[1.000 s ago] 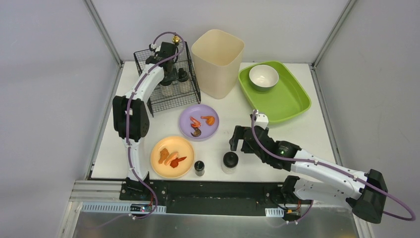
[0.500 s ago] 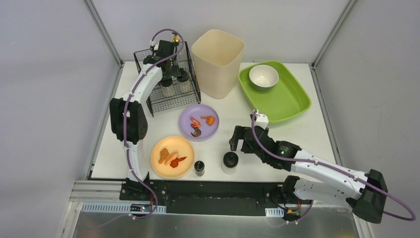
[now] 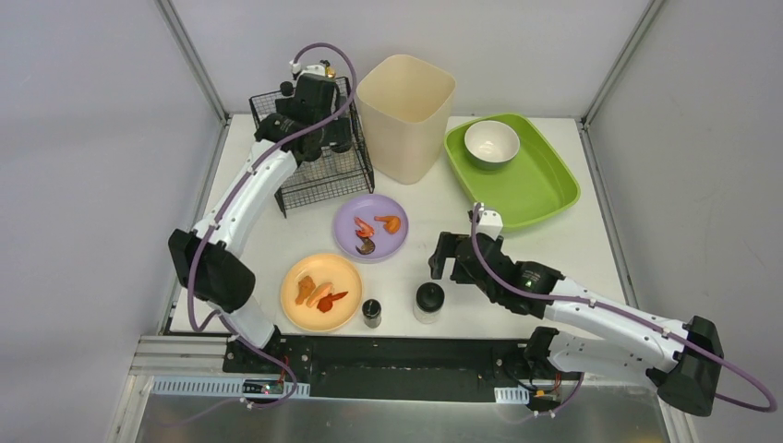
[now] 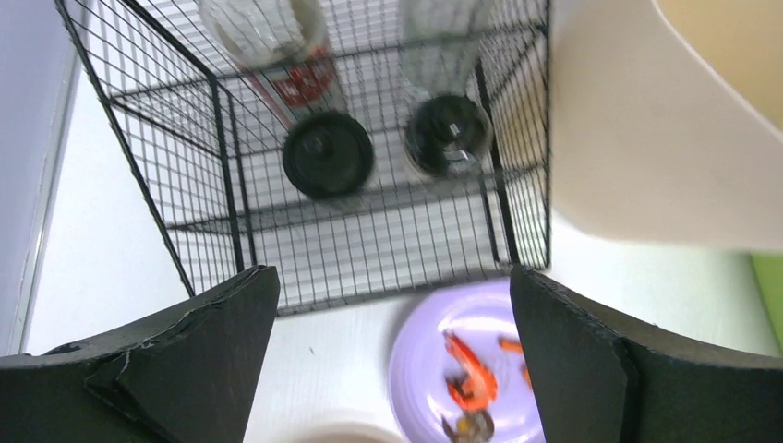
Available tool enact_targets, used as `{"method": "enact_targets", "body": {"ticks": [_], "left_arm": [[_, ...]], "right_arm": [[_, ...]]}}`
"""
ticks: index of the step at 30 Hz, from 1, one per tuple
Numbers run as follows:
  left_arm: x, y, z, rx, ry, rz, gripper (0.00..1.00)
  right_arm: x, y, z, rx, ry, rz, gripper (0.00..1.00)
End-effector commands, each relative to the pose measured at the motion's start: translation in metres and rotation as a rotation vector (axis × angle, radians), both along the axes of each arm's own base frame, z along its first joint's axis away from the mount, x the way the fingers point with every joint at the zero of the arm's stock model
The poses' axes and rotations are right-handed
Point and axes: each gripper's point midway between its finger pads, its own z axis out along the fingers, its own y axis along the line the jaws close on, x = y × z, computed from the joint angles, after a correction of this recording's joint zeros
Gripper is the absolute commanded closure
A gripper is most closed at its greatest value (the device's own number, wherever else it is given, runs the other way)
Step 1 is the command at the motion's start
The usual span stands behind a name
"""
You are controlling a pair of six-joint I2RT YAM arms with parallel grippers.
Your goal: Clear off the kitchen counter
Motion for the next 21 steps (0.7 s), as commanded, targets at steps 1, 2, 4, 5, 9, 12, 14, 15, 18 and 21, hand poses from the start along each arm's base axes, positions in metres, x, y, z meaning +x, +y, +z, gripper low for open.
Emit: {"method": "enact_targets", "body": {"ticks": [1,2,4,5,9,12,14,15,18,21], "left_arm": [[-0.039,-0.018,0.011,0.022,-0.017,-0.064,0.01],[-0.048,-0.026,0.012,0.013,-0.018,-0.091,0.01],[-0.067,-0.043,0.005,-0.01,0.002,-0.165,0.01],[-0.076,-0.051,0.005,-0.029,0.008,-0.207,0.01],[-0.115,-0.084,-0.003,-0.093,0.041,-0.354,0.01],[-0.145,-0.107,-0.014,-0.124,0.079,-0.453,0.01],[-0.164,-0.122,-0.024,-0.144,0.115,-0.516,0.01],[-0.174,-0.13,-0.029,-0.148,0.13,-0.546,0.01],[-0.199,-0.149,-0.047,-0.149,0.178,-0.603,0.01],[-0.219,-0.167,-0.063,-0.13,0.221,-0.661,0.01]], "right_arm": [[0.007,-0.003,0.031,0.033,-0.069,-0.029,0.01],[0.008,-0.005,0.034,0.032,-0.077,-0.037,0.01],[0.01,-0.01,0.038,0.026,-0.094,-0.053,0.01],[0.011,-0.013,0.04,0.016,-0.102,-0.063,0.01],[0.013,-0.029,0.042,-0.039,-0.119,-0.103,0.01],[0.015,-0.045,0.044,-0.084,-0.138,-0.154,0.01],[0.018,-0.058,0.046,-0.114,-0.16,-0.207,0.01],[0.02,-0.067,0.048,-0.132,-0.173,-0.244,0.01],[0.023,-0.084,0.05,-0.166,-0.183,-0.298,0.01],[0.025,-0.095,0.049,-0.176,-0.163,-0.324,0.01]]}}
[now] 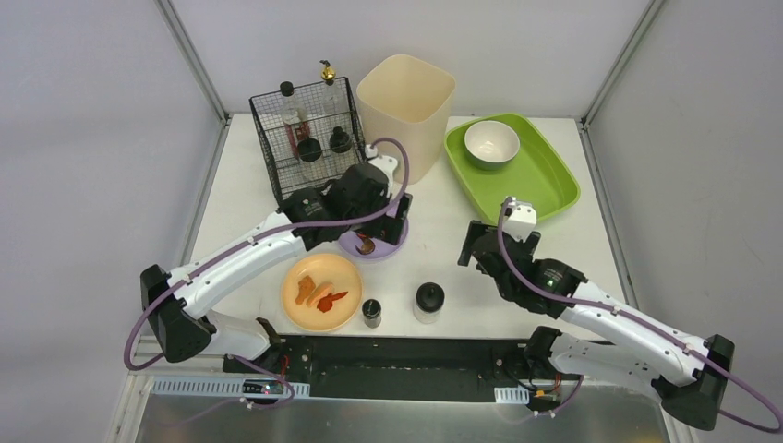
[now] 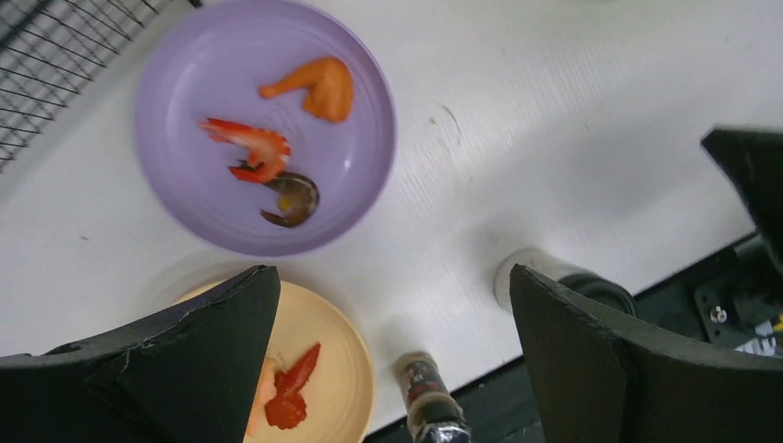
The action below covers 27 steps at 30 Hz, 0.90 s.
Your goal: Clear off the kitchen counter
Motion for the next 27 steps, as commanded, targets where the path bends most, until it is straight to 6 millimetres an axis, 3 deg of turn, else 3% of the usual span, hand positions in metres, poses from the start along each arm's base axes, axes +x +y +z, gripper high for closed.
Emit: {"method": "enact_targets", "body": {"ticks": [1,14,21,27], "left_arm": [[-0.031,-0.025,-0.019,-0.009,0.065,-0.076,0.01],[-0.089,-0.095,-0.057,-0.008,0.124,-0.233,0.01],[-0.111,-0.116,-0.06,0.005,0.12,-0.286,0.01],[-0.126,-0.132,-0.081,0.058,0.138,-0.324,0.01]], "right_arm": [[0.008,-0.029,0.016,-0.023,-0.032,-0.106,0.01],[0.024,-0.063,-0.032,0.044,0.081,-0.269,0.01],[0.027,-0.065,-0.054,0.057,0.121,-0.286,0.01],[0.029,-0.064,-0.057,0.059,0.126,-0.285,0.01]]}}
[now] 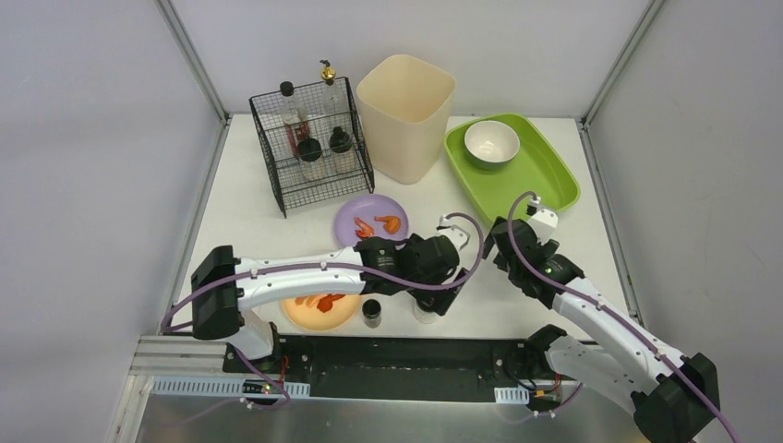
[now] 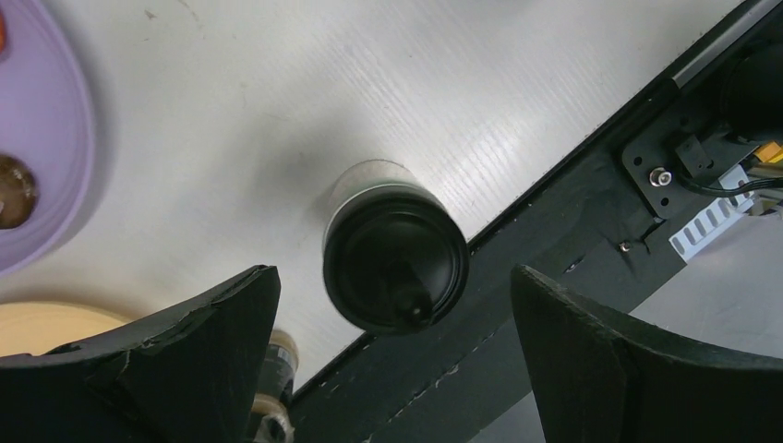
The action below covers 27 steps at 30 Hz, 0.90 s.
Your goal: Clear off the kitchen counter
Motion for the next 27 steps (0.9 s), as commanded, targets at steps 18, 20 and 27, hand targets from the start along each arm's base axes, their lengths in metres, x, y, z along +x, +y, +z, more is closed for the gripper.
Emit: {"method": "enact_targets", "body": {"ticks": [18,20,27], "left_arm": [[-0.001,-0.017,-0.029,0.072,-0.037,0.031,0.01],[-0.002,-0.015,-0.032,0.08,-0.033,0.032,0.04],[-0.006,-0.01,-0.039,0.093,-0.011,0.038,0.23]], "right_arm": [[0.008,0.008,0.001,0.045,-0.027,0.003,0.01],[0.008,0.009,0.001,0.049,-0.029,0.004,0.01],[0.008,0.009,-0.001,0.051,-0.022,0.007,0.01]]}}
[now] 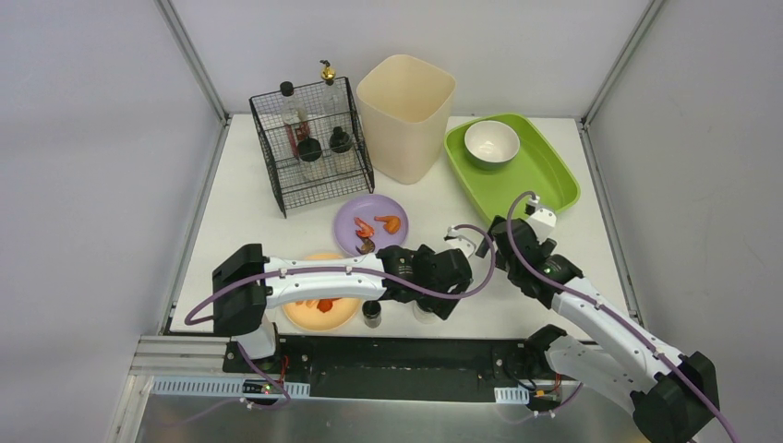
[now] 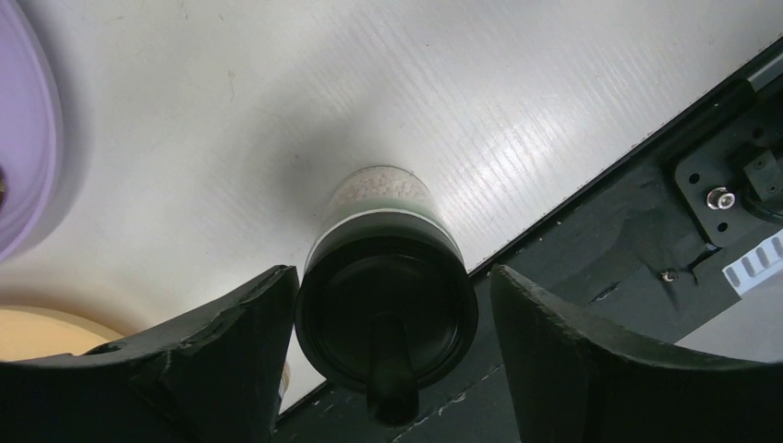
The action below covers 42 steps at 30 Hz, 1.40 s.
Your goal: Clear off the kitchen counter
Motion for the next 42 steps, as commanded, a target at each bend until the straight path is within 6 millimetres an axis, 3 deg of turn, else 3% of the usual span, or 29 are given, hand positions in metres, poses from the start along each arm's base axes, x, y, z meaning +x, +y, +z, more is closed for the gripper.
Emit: {"method": "enact_targets", "body": {"ticks": [1,6,12,16,21,25,35,42], "left_arm": [[-0.002,0.003,-0.001,0.001,-0.003,0.02,0.27],[-0.004,0.009,-0.001,0.008,0.005,0.026,0.42],[-0.001,0.021,0.006,0.027,-0.022,0.045,0.85],[0.009,0.024,0.027,0.025,-0.079,0.056,0.98],[0.024,0.025,0.053,-0.002,-0.131,0.069,1.0],[0.049,0.035,0.075,-0.032,-0.164,0.121,1.0],[0.141,0.087,0.146,-0.153,-0.268,0.375,1.0],[0.194,0.121,0.198,-0.221,-0.342,0.516,1.0]], "right_arm": [[0.003,0.003,0.0,0.02,-0.012,-0.004,0.01],[0.003,0.003,0.0,0.022,-0.01,-0.001,0.01],[0.004,0.005,0.0,0.027,-0.011,0.002,0.01],[0.005,0.007,0.001,0.029,-0.009,0.008,0.01],[0.005,0.008,0.002,0.034,-0.011,0.012,0.01],[0.005,0.008,0.003,0.04,-0.015,0.016,0.01],[0.005,0.013,0.003,0.065,-0.024,0.033,0.01],[0.004,0.019,-0.002,0.087,-0.018,0.06,0.01]]}}
